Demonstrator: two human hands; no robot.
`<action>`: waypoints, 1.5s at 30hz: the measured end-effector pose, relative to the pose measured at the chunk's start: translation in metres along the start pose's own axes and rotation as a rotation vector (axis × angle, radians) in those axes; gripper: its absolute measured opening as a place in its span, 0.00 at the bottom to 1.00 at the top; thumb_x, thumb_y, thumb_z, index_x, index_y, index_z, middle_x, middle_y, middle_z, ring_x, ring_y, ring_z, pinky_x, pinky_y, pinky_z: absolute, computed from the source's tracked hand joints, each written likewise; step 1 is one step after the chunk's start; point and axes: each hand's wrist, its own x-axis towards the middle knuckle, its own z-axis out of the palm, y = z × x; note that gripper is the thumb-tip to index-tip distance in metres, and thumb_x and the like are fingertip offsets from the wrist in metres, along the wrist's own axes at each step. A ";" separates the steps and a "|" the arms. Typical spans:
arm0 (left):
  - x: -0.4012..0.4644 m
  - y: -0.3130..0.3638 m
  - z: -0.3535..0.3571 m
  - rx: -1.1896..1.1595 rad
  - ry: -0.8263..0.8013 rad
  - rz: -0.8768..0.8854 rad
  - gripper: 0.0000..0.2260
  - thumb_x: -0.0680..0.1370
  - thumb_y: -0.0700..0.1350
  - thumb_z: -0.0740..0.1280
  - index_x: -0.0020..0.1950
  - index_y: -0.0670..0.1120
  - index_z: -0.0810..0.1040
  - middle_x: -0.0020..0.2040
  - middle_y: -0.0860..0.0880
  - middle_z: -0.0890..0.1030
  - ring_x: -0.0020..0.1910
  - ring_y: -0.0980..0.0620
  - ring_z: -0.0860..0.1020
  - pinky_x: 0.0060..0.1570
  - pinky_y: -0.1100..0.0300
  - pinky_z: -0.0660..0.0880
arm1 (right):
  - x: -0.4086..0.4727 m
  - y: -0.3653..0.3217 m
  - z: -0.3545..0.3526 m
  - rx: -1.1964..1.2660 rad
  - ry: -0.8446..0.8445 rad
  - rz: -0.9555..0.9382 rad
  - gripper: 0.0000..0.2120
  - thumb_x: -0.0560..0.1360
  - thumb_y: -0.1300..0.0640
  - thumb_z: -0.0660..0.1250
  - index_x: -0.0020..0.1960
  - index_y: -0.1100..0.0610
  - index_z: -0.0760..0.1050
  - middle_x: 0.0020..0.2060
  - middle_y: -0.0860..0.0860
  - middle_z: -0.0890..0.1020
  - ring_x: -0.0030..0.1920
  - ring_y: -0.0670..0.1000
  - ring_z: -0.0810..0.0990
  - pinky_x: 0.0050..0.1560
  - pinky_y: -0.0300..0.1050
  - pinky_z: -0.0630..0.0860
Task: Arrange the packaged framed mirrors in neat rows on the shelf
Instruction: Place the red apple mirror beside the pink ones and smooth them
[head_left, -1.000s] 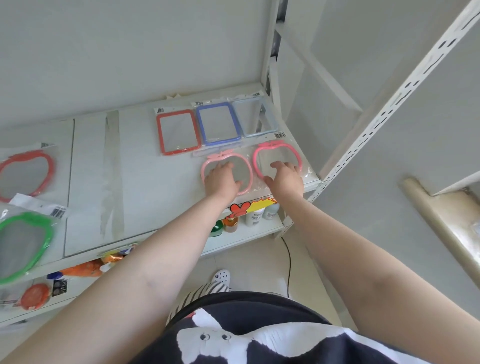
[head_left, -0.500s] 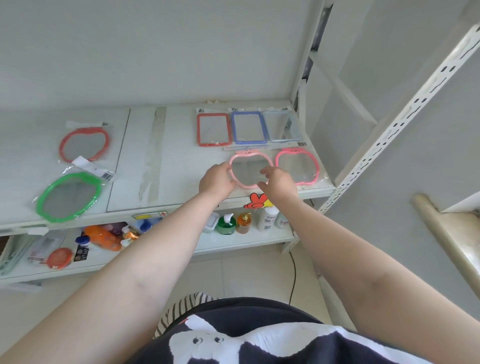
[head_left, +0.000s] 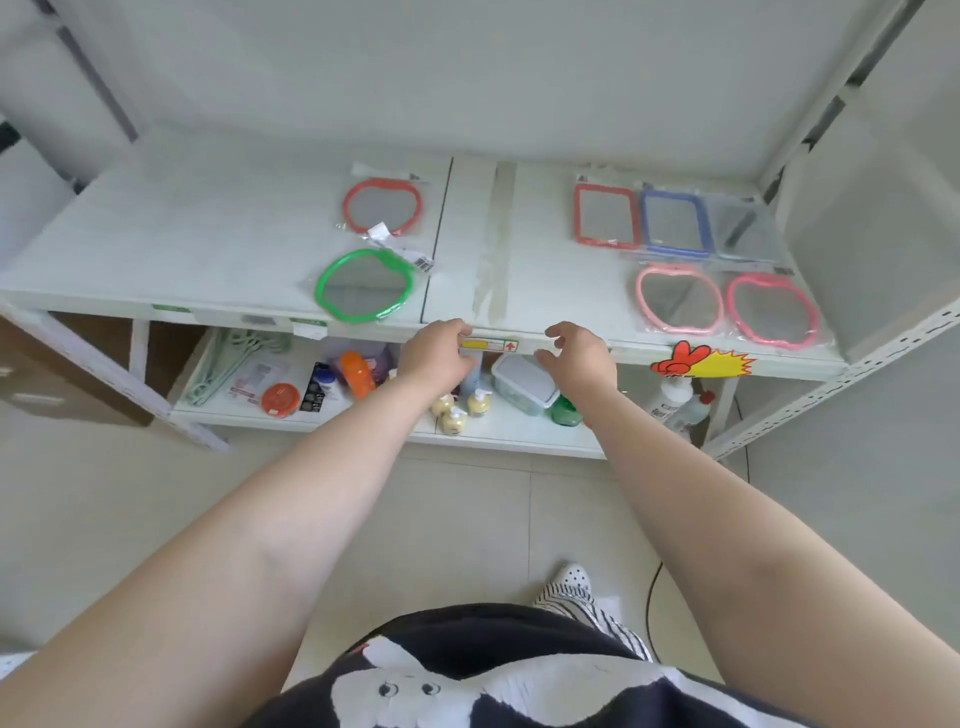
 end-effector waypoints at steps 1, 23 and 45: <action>-0.009 -0.018 -0.009 0.005 0.009 -0.008 0.19 0.73 0.44 0.69 0.64 0.47 0.75 0.61 0.46 0.79 0.61 0.45 0.76 0.58 0.56 0.72 | -0.009 -0.014 0.013 0.011 -0.007 0.000 0.17 0.75 0.52 0.66 0.64 0.51 0.73 0.59 0.51 0.79 0.56 0.55 0.79 0.51 0.47 0.76; 0.004 -0.199 -0.121 -0.046 0.137 -0.204 0.18 0.74 0.43 0.68 0.64 0.46 0.75 0.60 0.46 0.80 0.60 0.46 0.77 0.57 0.54 0.74 | 0.022 -0.210 0.153 -0.088 -0.171 -0.260 0.19 0.75 0.54 0.67 0.65 0.51 0.73 0.59 0.52 0.80 0.59 0.55 0.78 0.58 0.50 0.76; 0.172 -0.311 -0.217 -0.002 -0.037 0.022 0.19 0.75 0.44 0.65 0.66 0.48 0.73 0.62 0.47 0.78 0.62 0.47 0.75 0.60 0.55 0.71 | 0.119 -0.339 0.223 -0.059 0.006 -0.026 0.17 0.74 0.54 0.68 0.63 0.52 0.75 0.57 0.52 0.81 0.58 0.55 0.78 0.52 0.47 0.75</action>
